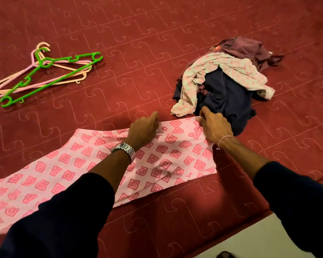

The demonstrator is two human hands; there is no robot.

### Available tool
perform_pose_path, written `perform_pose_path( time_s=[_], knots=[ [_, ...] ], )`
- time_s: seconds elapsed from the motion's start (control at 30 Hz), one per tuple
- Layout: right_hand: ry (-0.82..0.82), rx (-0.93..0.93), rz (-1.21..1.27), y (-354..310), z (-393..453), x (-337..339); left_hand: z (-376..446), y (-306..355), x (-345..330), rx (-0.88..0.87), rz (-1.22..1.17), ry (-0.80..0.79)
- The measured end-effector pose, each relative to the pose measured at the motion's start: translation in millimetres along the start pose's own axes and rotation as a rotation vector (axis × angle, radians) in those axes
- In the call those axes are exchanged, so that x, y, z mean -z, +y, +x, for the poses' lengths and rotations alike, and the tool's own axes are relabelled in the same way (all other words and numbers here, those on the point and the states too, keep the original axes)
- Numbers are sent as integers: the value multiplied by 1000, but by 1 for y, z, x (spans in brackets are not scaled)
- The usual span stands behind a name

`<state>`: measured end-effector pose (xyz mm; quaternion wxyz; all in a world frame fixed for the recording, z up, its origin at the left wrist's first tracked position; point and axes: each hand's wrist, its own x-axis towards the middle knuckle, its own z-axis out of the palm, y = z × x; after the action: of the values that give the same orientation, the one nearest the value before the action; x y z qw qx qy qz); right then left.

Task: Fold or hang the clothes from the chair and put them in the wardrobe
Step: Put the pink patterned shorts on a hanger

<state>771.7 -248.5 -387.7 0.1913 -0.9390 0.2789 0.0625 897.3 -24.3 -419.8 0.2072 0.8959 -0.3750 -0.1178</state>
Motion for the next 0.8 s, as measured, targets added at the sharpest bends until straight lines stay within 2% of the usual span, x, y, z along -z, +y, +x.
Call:
perform_pose_path(
  time_s=[0.07, 0.2, 0.37, 0.43, 0.57, 0.8],
  knots=[
    [5, -6, 43, 0, 4, -5, -1, -1, -4, 28, 3, 26],
    [107, -105, 477, 1, 4, -14, -2, -1, -7, 77, -71, 20],
    [-108, -273, 926, -1, -4, -9, -2, -2, 12, 198, -385, -177],
    [-47, -280, 1040, -1, -4, -6, -1, -2, 19, 212, -522, -218],
    [242, -223, 984, -3, 6, -10, 4, 0, 20, 278, -602, -25],
    [193, -116, 650, -1, -10, -24, -6, -2, -1, 144, -121, 174]
  ],
)
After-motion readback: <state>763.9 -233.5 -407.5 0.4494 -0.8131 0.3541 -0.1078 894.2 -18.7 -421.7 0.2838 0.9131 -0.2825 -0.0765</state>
